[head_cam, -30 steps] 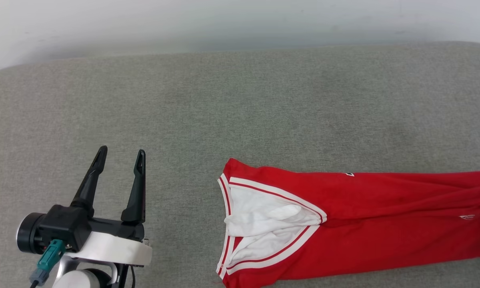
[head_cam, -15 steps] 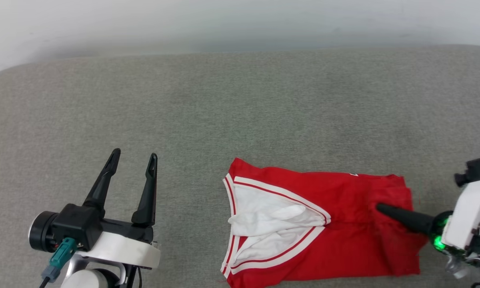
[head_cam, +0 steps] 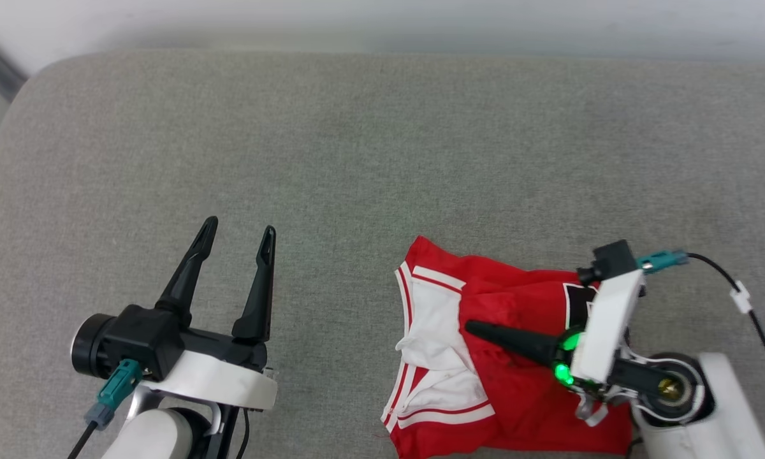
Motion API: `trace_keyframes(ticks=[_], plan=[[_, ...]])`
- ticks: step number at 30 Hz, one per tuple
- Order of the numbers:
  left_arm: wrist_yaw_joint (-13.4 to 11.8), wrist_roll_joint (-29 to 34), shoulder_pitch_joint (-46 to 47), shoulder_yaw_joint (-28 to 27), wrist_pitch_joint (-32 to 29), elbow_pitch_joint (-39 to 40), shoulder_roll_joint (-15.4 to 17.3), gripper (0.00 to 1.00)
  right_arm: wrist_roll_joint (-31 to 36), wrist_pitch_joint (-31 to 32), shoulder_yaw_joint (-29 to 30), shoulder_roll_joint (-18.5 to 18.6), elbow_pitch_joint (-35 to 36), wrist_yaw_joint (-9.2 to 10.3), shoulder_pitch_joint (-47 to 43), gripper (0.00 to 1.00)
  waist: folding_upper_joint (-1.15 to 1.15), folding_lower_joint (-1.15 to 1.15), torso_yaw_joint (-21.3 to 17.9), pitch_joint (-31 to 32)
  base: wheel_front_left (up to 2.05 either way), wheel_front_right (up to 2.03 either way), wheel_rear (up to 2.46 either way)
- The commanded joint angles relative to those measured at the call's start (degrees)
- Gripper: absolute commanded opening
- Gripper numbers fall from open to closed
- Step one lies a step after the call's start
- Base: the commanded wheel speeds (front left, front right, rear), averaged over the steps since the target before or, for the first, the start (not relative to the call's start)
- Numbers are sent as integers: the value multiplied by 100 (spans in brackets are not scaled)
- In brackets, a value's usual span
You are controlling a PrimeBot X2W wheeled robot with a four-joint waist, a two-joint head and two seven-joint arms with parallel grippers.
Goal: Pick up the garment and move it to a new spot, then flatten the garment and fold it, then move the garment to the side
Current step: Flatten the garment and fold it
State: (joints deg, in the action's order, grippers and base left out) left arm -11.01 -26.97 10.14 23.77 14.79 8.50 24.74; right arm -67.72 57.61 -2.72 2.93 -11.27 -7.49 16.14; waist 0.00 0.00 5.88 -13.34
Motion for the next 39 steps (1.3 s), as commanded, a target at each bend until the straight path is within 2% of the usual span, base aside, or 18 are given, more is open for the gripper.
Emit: trace_keyframes(ticks=[1,5,6,7,8,11,17,21,23,25,27,31,36,39], plan=[[30,7,79,-11,18,-25,-36,100,48,-152,-158,-8,-103,0,127,0,0,0,72,-102,0,0,0],[75,30,132,-23,32,-76,-93,100,179,-666,-561,-8,-384,0,285,0,0,0,127,-212,0,0,0],[85,36,148,-36,35,-85,-99,100,145,-781,-638,-8,-450,0,310,13,0,0,129,-227,0,0,0],[91,40,160,-50,34,-96,-105,100,179,-883,-716,-13,-508,0,334,49,0,0,125,-241,0,0,0],[100,48,167,-55,36,-107,-114,100,246,-980,-795,-12,-545,0,370,100,0,0,120,-250,0,0,0],[118,65,189,-72,41,-144,-137,100,353,-1222,-991,14,-484,0,457,100,0,0,89,-238,0,0,0],[117,99,107,-120,46,-208,-129,100,730,-1676,-1482,469,205,0,491,100,0,0,-59,-81,0,0,0],[77,108,34,-155,48,-227,-113,100,1684,-2455,-1683,1017,646,0,437,100,0,0,-179,56,0,0,0],[48,110,-16,-189,49,-238,-97,100,2462,-2932,-1605,1298,725,0,385,100,0,0,-255,120,0,0,0],[15,109,-51,-235,49,-250,-95,100,3118,-3328,-1414,1394,744,0,265,100,0,0,-334,177,0,0,0],[-20,118,-96,-280,50,-268,-103,100,3697,-3701,-1061,1420,766,0,122,100,0,0,-414,229,0,0,0],[-70,110,-194,-410,45,-301,-145,100,4403,-4381,-325,1281,921,0,-201,100,0,0,-570,334,0,0,0],[-117,85,-377,-695,40,-367,-214,100,4911,-5228,390,1000,1232,0,-576,100,0,0,-730,468,0,0,0],[-83,86,-508,-837,39,-417,-263,100,5146,-5624,532,811,1434,0,-768,100,0,0,-784,579,0,0,0]])
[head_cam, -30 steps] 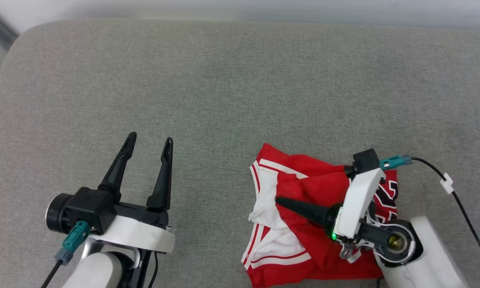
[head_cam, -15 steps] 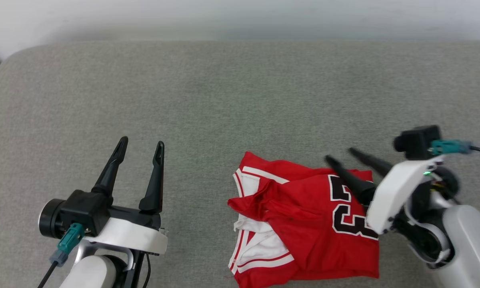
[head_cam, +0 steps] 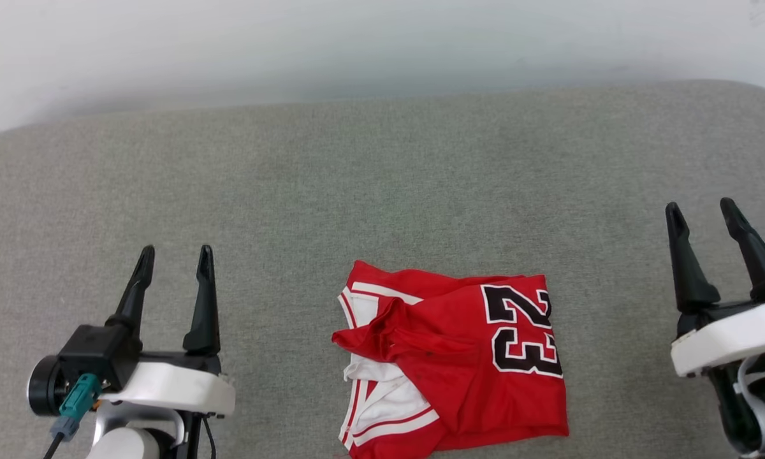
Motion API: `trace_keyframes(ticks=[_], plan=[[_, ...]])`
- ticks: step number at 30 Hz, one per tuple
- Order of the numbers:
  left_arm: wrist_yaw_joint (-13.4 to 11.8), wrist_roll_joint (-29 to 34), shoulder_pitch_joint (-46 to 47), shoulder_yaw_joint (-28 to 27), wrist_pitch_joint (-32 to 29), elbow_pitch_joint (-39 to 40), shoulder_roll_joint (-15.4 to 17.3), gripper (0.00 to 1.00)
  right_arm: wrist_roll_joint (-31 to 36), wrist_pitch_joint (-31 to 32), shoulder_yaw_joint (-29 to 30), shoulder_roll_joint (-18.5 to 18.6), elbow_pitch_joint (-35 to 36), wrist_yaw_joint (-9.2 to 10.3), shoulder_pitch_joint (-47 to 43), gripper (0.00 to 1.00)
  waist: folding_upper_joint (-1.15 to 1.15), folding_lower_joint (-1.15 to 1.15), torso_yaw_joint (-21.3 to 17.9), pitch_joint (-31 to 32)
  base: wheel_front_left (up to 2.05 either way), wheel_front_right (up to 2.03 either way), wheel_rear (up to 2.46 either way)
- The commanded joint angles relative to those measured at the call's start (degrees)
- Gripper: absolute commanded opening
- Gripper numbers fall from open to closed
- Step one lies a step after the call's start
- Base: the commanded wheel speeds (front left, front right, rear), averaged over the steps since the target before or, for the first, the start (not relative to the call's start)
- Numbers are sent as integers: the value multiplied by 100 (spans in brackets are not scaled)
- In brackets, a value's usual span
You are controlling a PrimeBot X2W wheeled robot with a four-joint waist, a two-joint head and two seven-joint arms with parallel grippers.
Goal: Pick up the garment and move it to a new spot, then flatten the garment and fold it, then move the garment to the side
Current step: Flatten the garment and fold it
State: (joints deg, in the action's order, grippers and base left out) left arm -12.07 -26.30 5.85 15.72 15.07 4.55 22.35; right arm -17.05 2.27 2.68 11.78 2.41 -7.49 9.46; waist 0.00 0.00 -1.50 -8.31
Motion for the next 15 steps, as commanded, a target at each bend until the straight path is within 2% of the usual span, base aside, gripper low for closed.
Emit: trace_keyframes(ticks=[1,7,15], plan=[[37,43,-120,-63,13,-30,-30,100,141,-177,-8,-116,132,0,-169,100,0,0,-57,116,0,0,0],[82,216,-409,-136,12,-172,-30,100,387,-411,-207,-310,407,0,-614,100,0,0,-79,373,0,0,0],[118,410,-679,-145,13,-278,-132,100,452,-364,-377,-425,566,1,-1118,100,0,0,-47,546,0,0,0]])
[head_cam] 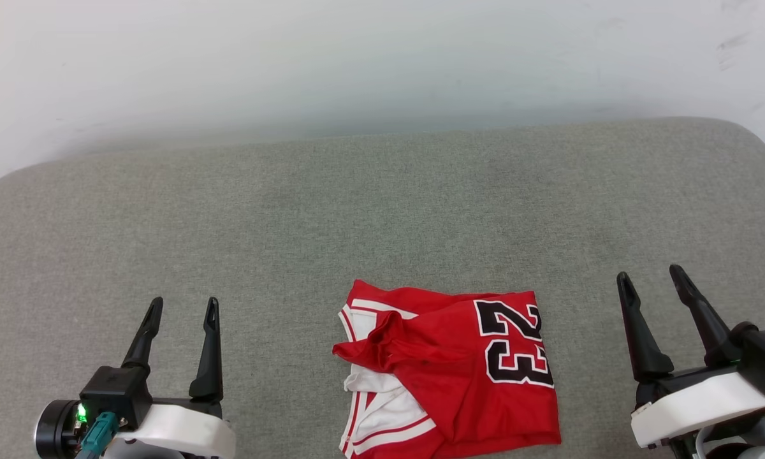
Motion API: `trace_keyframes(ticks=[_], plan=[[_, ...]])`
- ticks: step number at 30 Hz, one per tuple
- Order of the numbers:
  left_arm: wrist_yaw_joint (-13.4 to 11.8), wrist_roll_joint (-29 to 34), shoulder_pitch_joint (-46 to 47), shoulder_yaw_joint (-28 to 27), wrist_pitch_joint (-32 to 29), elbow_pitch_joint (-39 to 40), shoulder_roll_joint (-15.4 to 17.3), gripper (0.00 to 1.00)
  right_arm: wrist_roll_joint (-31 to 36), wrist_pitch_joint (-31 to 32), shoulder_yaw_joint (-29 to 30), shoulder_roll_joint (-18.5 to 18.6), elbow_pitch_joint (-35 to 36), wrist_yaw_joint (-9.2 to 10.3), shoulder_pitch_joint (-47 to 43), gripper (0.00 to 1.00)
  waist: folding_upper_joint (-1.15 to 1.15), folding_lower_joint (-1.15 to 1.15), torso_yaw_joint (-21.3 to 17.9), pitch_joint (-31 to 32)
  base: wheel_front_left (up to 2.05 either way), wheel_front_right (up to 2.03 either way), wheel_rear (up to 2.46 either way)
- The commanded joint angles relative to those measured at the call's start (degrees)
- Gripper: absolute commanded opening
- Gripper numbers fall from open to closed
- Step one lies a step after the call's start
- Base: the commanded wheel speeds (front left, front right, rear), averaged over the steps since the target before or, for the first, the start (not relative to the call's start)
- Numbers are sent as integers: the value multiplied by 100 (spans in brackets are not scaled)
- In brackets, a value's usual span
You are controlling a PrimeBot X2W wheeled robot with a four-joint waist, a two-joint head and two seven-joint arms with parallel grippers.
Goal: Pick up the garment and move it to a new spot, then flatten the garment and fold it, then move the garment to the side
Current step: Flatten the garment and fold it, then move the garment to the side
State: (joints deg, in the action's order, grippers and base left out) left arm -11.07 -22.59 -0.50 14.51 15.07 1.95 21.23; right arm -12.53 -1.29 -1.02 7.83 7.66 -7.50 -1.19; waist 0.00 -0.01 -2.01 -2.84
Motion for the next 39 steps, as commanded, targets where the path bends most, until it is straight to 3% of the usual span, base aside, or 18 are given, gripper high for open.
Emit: trace_keyframes(ticks=[1,11,14,19,22,28,33,39], plan=[[45,56,-48,-37,13,-19,-36,100,11,23,-13,-28,41,2,-84,100,0,1,6,-6,0,0,0],[199,144,68,-183,13,-33,-188,100,-103,104,64,-82,158,2,-69,100,0,1,54,-112,0,0,0],[241,188,115,-258,13,-6,-264,100,-455,373,345,-187,90,2,-111,100,0,1,101,-164,0,0,0],[349,257,245,-375,13,11,-409,100,-1352,1340,964,-193,3,1,-119,100,0,1,262,-301,0,0,0],[438,338,324,-425,13,26,-527,100,-1814,2210,1365,26,-234,1,-89,100,0,1,380,-440,0,0,0],[661,502,554,-520,13,16,-748,100,-2464,3889,1569,195,-608,0,118,100,0,1,647,-785,0,0,0],[858,644,735,-600,13,-22,-945,100,-2762,4567,1351,-49,-780,1,343,100,0,1,841,-1093,0,0,0],[1062,806,903,-687,13,-93,-1153,100,-3290,4849,950,-166,-1241,5,582,100,0,1,960,-1395,0,0,0]])
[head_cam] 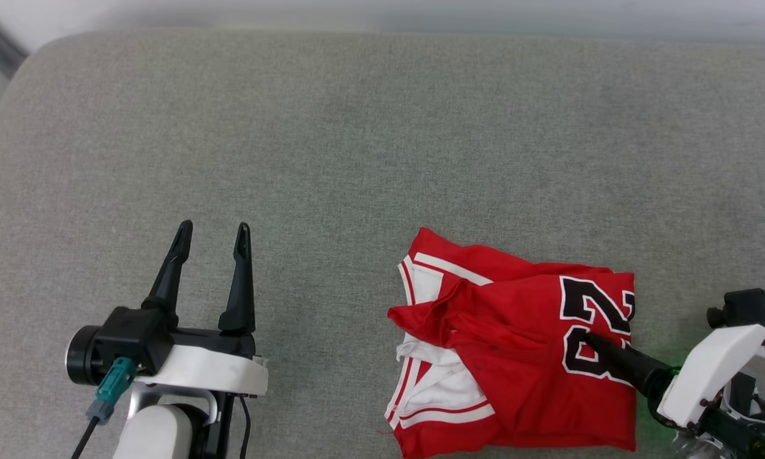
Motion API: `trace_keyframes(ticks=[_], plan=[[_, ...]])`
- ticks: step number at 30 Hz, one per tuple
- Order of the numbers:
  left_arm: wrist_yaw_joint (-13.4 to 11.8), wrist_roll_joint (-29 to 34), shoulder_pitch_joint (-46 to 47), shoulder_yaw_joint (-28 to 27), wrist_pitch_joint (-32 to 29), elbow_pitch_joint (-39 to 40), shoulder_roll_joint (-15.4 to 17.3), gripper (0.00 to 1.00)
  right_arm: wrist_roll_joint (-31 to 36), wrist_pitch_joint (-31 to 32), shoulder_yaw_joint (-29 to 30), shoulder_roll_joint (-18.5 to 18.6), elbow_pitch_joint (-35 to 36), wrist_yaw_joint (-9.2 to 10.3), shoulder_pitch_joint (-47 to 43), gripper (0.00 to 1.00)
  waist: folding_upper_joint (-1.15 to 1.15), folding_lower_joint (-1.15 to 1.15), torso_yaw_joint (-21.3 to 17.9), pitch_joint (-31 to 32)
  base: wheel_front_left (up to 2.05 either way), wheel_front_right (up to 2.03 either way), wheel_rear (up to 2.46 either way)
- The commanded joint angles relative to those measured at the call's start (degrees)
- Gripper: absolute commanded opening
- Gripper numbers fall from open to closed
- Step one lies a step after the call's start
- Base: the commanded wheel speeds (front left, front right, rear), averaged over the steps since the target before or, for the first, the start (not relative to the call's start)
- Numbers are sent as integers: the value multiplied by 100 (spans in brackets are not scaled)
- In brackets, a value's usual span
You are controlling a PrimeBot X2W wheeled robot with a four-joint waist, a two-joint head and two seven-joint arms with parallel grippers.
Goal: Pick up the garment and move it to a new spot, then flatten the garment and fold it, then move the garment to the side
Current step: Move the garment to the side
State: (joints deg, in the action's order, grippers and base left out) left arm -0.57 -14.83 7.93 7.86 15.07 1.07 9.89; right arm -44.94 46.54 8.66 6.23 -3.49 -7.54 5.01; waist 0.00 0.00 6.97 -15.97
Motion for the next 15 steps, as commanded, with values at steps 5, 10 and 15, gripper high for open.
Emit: trace_keyframes(ticks=[5,10,15], plan=[[192,120,153,-159,13,-118,-132,100,-227,180,-307,-95,-619,14,64,0,0,0,89,-154,0,0,0],[301,230,124,-298,13,-231,-225,100,-331,56,-577,99,-324,5,276,0,0,0,-8,4,0,0,0],[386,332,26,-428,13,-258,-258,100,116,-181,-1089,596,287,6,452,0,0,0,-262,272,0,0,0]])
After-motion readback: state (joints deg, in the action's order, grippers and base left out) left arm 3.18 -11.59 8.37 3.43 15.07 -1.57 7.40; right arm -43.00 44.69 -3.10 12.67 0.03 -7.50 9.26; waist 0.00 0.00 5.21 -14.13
